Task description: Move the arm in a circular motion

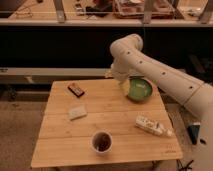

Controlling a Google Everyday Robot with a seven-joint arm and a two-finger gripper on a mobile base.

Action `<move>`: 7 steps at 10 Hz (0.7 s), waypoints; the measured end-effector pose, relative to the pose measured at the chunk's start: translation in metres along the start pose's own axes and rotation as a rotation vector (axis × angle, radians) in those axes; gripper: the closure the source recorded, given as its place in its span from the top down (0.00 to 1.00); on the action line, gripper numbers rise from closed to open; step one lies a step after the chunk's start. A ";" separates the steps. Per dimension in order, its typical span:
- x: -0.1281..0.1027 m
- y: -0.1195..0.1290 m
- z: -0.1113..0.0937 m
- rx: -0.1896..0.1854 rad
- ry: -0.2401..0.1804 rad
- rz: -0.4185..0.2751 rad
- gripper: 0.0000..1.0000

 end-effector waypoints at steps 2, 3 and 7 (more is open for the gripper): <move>0.018 0.037 -0.005 -0.020 0.006 0.079 0.80; 0.021 0.064 -0.006 -0.038 0.003 0.120 0.80; 0.004 0.126 -0.010 -0.064 -0.003 0.190 0.80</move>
